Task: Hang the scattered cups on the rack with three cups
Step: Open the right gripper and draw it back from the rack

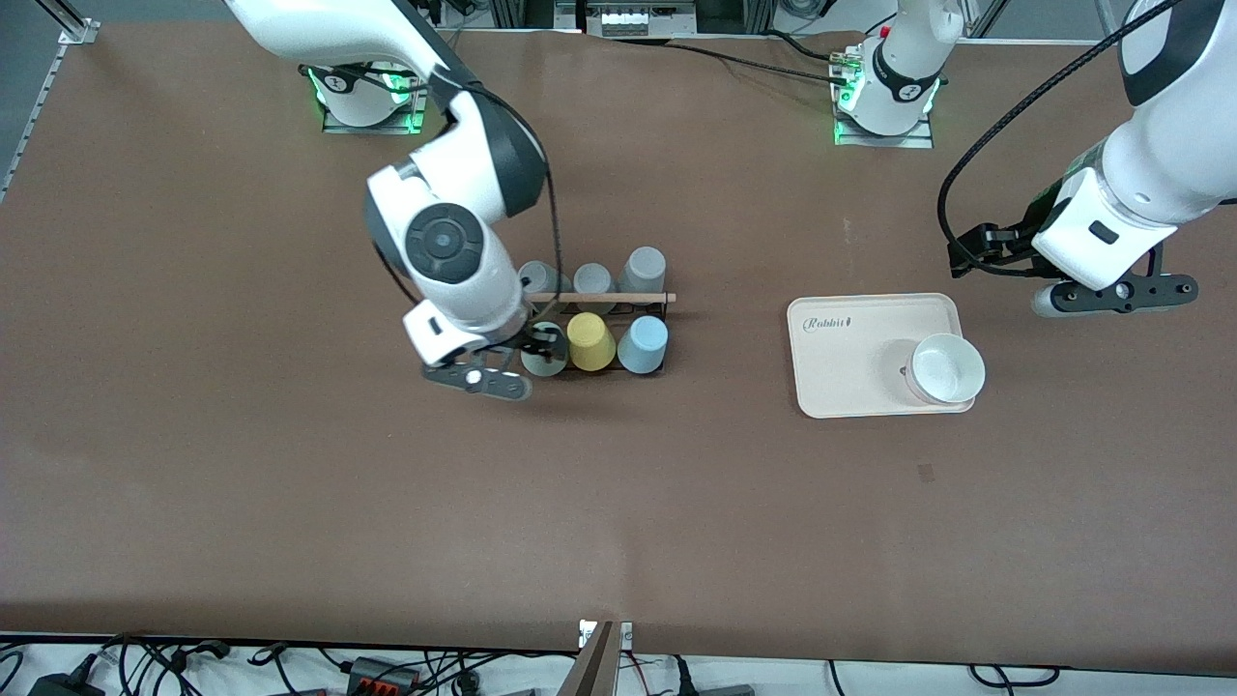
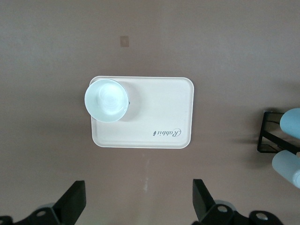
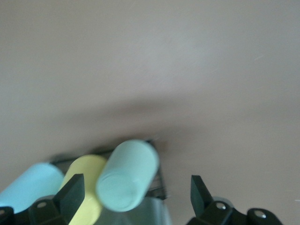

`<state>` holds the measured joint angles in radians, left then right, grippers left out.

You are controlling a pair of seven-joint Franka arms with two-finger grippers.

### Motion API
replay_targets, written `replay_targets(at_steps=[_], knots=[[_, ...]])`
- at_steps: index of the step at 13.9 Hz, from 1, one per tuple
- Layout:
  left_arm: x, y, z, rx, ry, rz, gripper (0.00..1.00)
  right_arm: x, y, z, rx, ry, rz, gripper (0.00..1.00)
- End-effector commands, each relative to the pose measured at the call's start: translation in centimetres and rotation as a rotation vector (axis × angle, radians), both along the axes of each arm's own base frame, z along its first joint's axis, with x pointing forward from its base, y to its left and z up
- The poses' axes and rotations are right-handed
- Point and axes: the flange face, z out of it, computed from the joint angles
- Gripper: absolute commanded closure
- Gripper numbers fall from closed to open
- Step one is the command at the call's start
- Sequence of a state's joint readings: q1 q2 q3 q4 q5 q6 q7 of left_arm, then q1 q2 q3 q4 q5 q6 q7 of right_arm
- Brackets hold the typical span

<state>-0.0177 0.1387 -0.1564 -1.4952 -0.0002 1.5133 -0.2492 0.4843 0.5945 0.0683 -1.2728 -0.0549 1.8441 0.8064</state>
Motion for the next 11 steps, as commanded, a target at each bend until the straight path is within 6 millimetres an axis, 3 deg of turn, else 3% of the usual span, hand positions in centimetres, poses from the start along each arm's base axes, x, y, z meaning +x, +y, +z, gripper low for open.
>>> replay_targets(at_steps=[1, 4, 6, 11], knots=[[-0.3, 0.1, 0.0, -0.03, 0.013, -0.027, 0.0, 3.2, -8.1, 5.5, -0.022, -0.048, -0.075, 0.0], [-0.3, 1.2, 0.2, -0.041, 0.009, 0.013, 0.0, 3.8, -15.3, 9.2, -0.03, -0.025, 0.031, 0.0], [-0.9, 1.4, 0.9, -0.039, 0.017, -0.003, 0.0, 3.2, -18.0, 11.0, -0.003, -0.019, 0.028, 0.0], [-0.8, 1.9, 1.0, -0.046, -0.021, 0.008, 0.0, 1.1, -27.3, 13.5, 0.08, -0.002, 0.11, 0.0]])
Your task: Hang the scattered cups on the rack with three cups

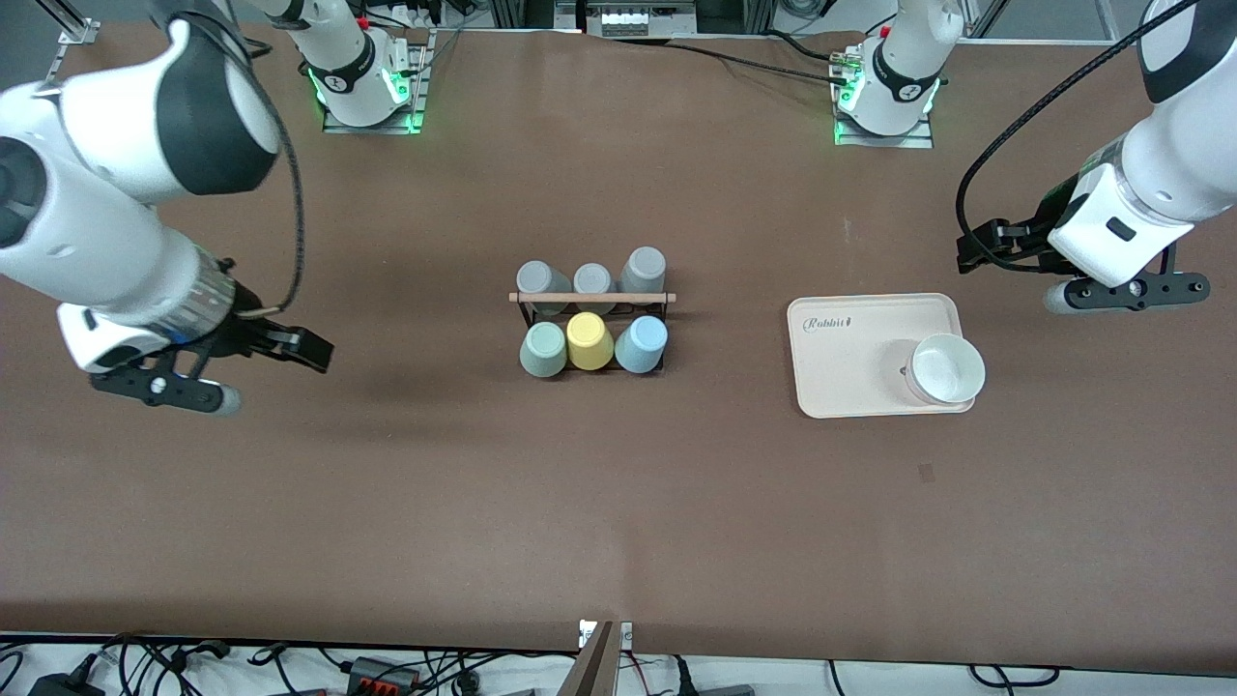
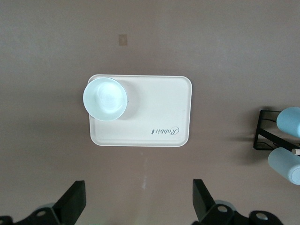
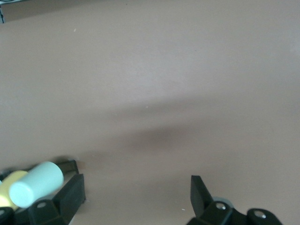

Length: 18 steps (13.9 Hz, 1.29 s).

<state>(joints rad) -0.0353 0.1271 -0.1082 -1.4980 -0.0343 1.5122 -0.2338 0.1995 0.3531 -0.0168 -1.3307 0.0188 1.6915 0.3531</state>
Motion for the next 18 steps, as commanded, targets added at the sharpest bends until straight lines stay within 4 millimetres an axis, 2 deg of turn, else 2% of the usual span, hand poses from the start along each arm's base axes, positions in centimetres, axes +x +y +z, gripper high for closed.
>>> replay_targets(at_steps=[1, 5, 7, 9, 10, 12, 14, 18], knots=[[-0.7, 1.4, 1.2, -0.02, -0.03, 0.005, 0.0, -2.8, -4.7, 1.2, 0.043, 0.012, 0.043, 0.0], [-0.4, 1.6, 1.0, -0.019, -0.034, 0.008, 0.0, -5.4, -8.1, 2.1, 0.037, -0.009, 0.068, 0.0], [-0.5, 1.0, 1.0, -0.02, -0.032, -0.001, 0.0, -7.3, -8.4, 1.9, 0.035, -0.029, 0.065, 0.0], [-0.5, 1.2, 0.8, -0.022, -0.026, 0.002, 0.0, -9.9, -8.6, 0.8, 0.03, -0.072, 0.066, 0.0], [-0.6, 1.1, 0.7, -0.022, -0.024, 0.001, 0.0, -10.4, -8.6, 0.4, 0.029, -0.094, 0.066, 0.0], [-0.6, 0.8, 0.9, -0.022, -0.028, -0.004, 0.0, -9.1, -8.7, 1.7, 0.017, -0.117, 0.067, 0.0], [-0.6, 0.8, 0.9, -0.022, -0.024, -0.003, 0.0, -8.2, -8.9, 3.1, 0.015, -0.067, 0.055, 0.0], [-0.7, 0.9, 0.8, -0.021, -0.016, -0.003, 0.0, -7.7, -9.0, 3.2, 0.005, -0.048, 0.064, 0.0]])
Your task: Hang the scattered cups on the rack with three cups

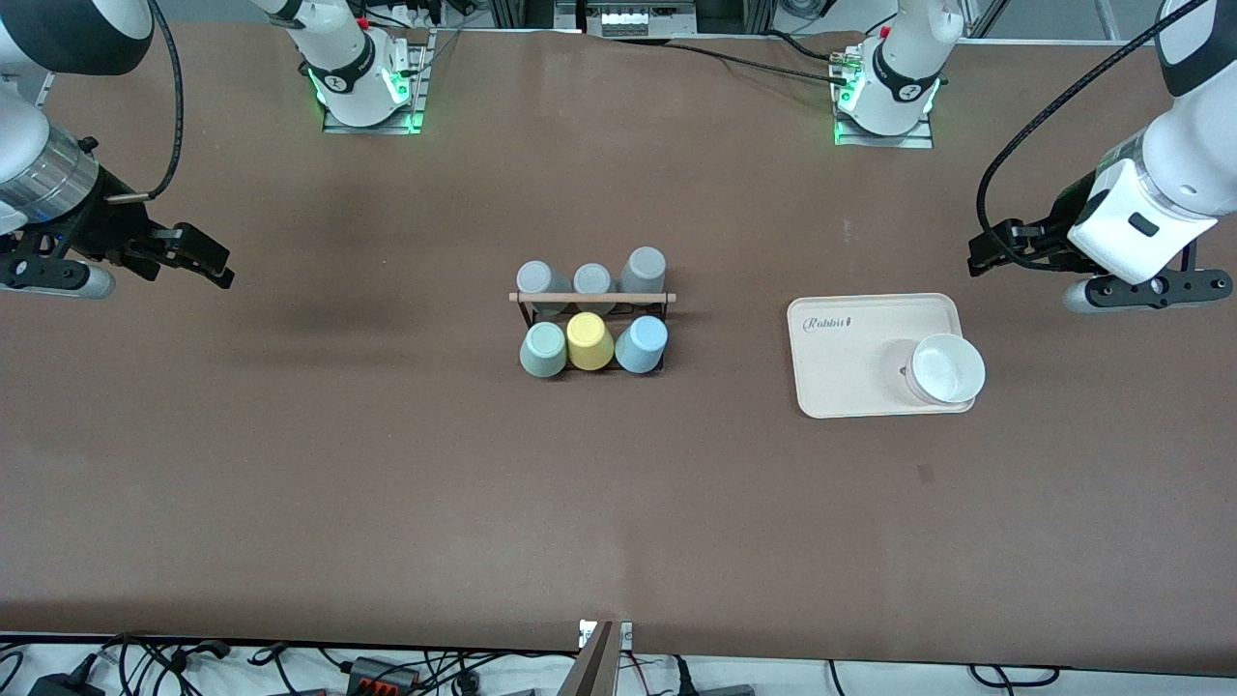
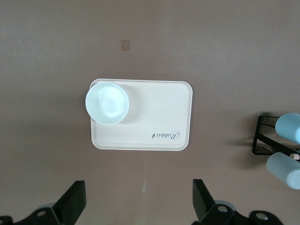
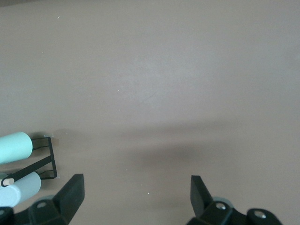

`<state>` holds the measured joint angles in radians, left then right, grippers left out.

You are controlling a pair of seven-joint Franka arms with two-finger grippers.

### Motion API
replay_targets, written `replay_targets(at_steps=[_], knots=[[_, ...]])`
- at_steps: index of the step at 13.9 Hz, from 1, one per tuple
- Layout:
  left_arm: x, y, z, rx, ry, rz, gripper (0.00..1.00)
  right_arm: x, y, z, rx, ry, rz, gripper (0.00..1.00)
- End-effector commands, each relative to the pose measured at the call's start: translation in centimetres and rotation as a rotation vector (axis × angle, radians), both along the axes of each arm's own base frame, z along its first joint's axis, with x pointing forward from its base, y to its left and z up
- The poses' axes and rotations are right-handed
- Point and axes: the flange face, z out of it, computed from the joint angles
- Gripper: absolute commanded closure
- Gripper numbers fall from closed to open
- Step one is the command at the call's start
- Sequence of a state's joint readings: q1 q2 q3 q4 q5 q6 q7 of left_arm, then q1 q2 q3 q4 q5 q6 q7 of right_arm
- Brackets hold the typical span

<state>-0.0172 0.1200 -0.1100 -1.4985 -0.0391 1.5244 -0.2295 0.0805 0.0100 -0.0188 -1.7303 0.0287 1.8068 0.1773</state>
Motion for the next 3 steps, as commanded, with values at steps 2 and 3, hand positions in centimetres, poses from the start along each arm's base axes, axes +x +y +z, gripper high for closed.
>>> replay_targets(at_steps=[2, 3], knots=[[-0.79, -0.07, 0.35, -0.013, 0.002, -0.018, 0.0, 0.56, -0.67, 0.1, -0.012, 0.015, 0.009, 0.0], [-0.82, -0.31, 0.42, -0.012, 0.0, -0.022, 0.0, 0.64, -1.11, 0.22, -0.012, 0.009, 0.004, 0.0]])
